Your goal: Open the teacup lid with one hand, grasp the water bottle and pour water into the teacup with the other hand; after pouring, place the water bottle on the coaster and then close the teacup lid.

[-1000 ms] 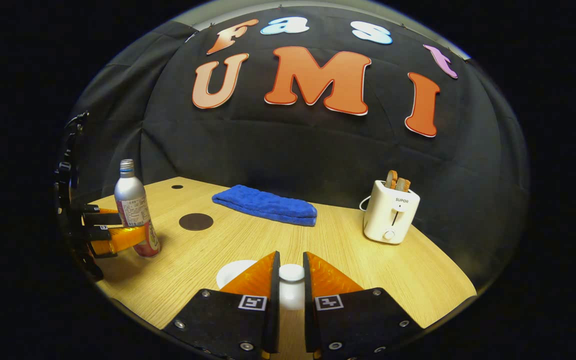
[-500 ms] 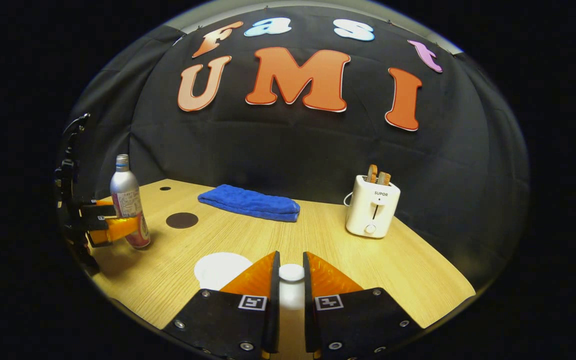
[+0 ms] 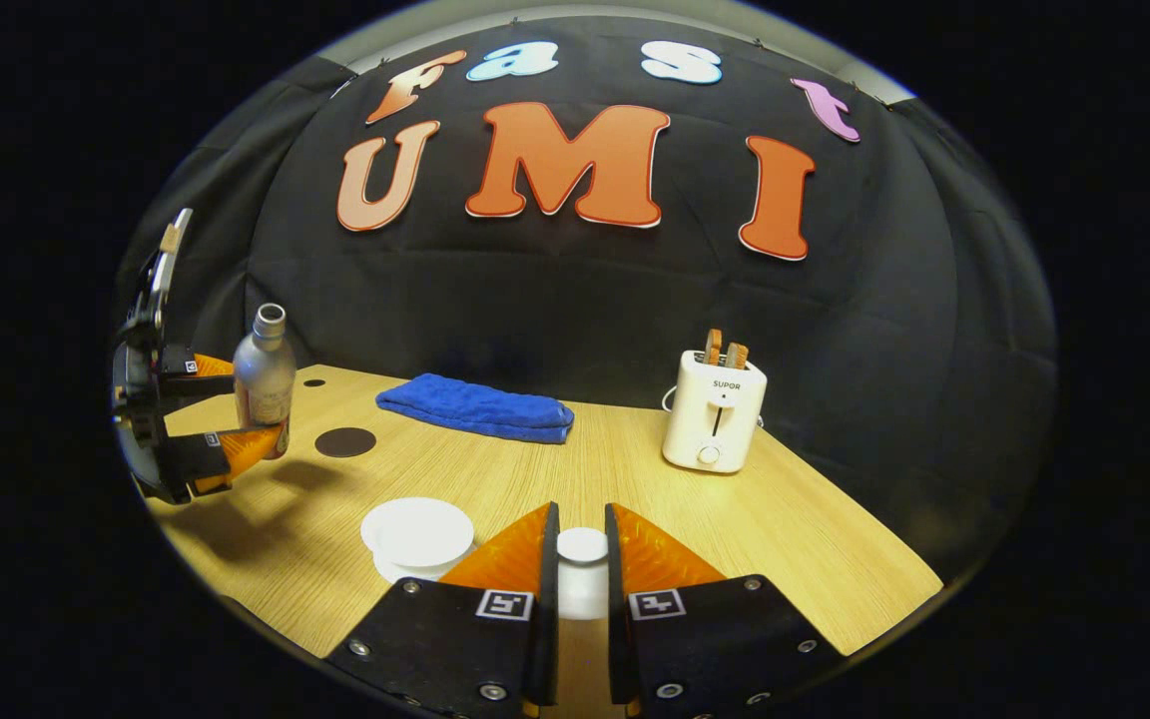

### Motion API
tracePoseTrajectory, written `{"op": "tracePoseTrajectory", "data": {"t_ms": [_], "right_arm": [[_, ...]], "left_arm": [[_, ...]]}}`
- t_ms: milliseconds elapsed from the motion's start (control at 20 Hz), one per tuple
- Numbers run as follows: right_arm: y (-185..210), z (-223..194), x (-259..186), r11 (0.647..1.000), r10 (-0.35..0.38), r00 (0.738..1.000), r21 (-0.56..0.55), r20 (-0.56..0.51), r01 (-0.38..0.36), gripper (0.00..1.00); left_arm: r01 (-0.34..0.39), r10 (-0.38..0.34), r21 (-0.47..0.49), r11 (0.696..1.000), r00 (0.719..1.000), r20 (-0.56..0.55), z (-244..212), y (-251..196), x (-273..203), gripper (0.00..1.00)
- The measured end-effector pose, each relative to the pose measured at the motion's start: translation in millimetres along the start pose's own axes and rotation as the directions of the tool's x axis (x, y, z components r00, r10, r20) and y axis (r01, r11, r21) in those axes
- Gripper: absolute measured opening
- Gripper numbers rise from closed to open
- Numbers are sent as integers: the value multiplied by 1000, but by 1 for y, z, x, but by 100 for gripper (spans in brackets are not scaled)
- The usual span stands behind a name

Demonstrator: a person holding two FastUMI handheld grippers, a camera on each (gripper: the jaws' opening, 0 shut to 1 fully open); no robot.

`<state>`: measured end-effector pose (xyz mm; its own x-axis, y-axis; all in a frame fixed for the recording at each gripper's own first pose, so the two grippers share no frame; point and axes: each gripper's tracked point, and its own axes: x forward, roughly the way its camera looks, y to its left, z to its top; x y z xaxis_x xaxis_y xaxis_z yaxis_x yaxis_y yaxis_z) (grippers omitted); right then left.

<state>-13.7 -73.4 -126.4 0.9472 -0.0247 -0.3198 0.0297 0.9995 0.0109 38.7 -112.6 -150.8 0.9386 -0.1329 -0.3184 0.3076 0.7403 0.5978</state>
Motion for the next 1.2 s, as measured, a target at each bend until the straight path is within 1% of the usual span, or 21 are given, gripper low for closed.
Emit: {"op": "tracePoseTrajectory", "data": {"t_ms": [50,100,150,200,250,450,600,650,700,750,800,850,900,950,1000,1050,1100,1150,1200], "right_arm": [[-2,1,-1,1000,-1,1000,-2,1,1,20],[-5,3,-1,1000,-4,1000,-8,3,4,20],[-8,3,-2,1000,-9,1000,-12,7,9,20],[-11,5,-4,1000,-11,1000,-15,12,12,24],[-14,6,-5,1000,-13,1000,-17,15,13,20],[-24,3,-7,1000,-27,1000,-15,13,27,21],[-30,0,-10,999,-32,999,-3,15,32,20],[-33,-4,-11,999,-37,999,-1,10,37,20],[-36,-6,-12,999,-42,999,1,7,42,20],[-39,-7,-13,999,-45,999,4,5,45,21],[-42,-7,-15,999,-50,999,8,5,50,21],[-44,-8,-16,999,-52,999,10,6,52,20],[-47,-8,-17,998,-57,998,10,8,57,21],[-49,-8,-19,998,-61,998,10,9,61,21],[-51,-8,-20,998,-62,998,8,9,62,20],[-53,-9,-21,998,-64,998,7,10,64,20],[-53,-9,-23,998,-64,998,7,11,64,20],[-54,-9,-23,998,-64,998,7,13,64,20],[-54,-9,-24,998,-63,998,7,13,63,20]], "left_arm": [[6,-6,47,999,1000,-3,2,-2,5,80],[14,-13,83,996,1000,-8,1,-5,10,83],[22,-20,114,993,1000,-20,-1,-7,11,84],[28,-24,145,989,999,-29,-3,-9,11,87],[31,-25,182,983,999,-36,-5,-10,14,84],[40,-28,330,943,999,-40,-1,-13,18,84],[43,-35,449,893,999,-25,2,-13,12,83],[48,-41,474,879,999,-25,3,-14,12,83],[52,-46,495,867,999,-25,5,-14,10,87],[53,-49,518,854,999,-21,8,-14,9,83],[52,-51,546,836,999,-17,8,-13,9,83],[47,-51,576,816,999,-10,10,-12,8,83],[44,-51,604,796,999,-5,12,-13,6,80],[45,-55,629,776,998,-4,13,-14,4,80],[45,-58,653,756,998,-1,15,-14,4,87],[44,-60,675,736,998,0,16,-14,3,83],[44,-61,698,715,998,-1,17,-13,1,87],[43,-61,720,693,998,0,18,-13,0,83],[41,-62,742,669,998,0,19,-14,0,87]]}}
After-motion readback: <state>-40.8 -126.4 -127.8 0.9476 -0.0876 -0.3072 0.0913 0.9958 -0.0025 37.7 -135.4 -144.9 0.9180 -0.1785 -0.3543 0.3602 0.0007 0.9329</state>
